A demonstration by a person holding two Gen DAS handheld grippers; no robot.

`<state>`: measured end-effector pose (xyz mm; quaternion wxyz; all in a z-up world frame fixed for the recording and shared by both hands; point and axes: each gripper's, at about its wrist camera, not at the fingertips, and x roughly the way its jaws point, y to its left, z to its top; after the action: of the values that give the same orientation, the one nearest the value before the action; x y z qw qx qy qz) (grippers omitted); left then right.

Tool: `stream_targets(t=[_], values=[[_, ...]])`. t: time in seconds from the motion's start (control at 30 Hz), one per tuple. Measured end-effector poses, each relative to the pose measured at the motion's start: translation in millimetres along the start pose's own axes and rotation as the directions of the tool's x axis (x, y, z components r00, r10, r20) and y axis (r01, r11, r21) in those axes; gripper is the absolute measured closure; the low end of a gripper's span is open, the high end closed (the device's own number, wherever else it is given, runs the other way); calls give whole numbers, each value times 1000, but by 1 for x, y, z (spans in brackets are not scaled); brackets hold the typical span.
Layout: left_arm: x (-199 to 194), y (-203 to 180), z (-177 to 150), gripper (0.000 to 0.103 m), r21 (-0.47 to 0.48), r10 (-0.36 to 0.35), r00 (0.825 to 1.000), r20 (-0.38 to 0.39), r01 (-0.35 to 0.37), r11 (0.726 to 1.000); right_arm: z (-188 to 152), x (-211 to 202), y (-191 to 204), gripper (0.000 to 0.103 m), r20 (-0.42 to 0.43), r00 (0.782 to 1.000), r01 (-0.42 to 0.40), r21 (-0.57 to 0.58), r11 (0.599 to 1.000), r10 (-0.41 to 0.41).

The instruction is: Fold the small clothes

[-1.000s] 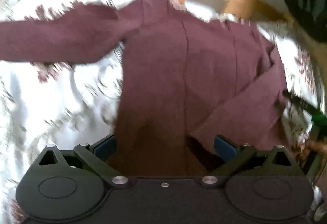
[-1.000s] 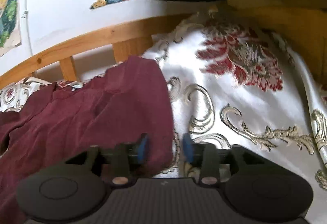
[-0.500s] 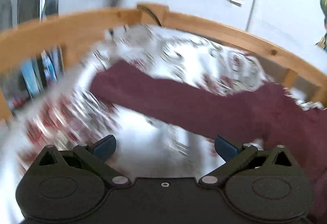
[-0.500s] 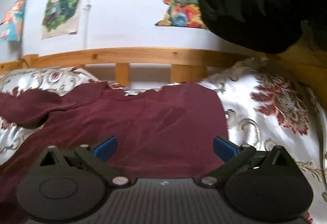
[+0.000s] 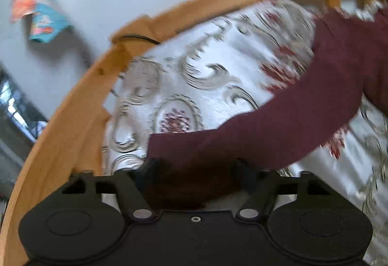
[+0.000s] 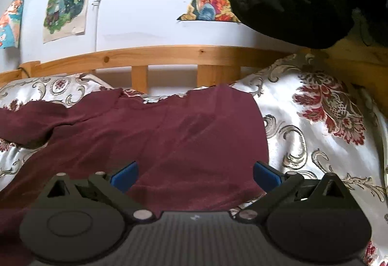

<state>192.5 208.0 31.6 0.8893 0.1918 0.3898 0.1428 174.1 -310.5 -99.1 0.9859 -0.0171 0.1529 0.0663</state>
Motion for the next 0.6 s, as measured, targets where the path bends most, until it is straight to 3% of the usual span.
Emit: stream_targets(t=[0.1,0.2,0.27,0.47,0.53,0.6], values=[[3,-4,7,45,88,-49,998,-33,52,995,0,-2,-1,0,4,1000,3,-1,1000,-3],[8,-3,15,71,75,-71,993,-99,78,994,2,-5,1,0,17,1000,2,-12,1000,-2],[7,-1,23,97,27,-71,989,-131,75,997,3,-7,2,0,30,1000,-1,-18,1000,1],[-29,7,49,102,-63,-156,972,-177,147,987,11,-17,5,0,76,997,-3,-35,999,5],[-48,10,58,102,-151,-228,957,-181,202,968,14,-22,4,0,88,996,-7,-29,1000,9],[-63,13,64,102,-276,-312,927,-207,250,928,18,-26,3,0,99,995,-16,-16,1000,18]])
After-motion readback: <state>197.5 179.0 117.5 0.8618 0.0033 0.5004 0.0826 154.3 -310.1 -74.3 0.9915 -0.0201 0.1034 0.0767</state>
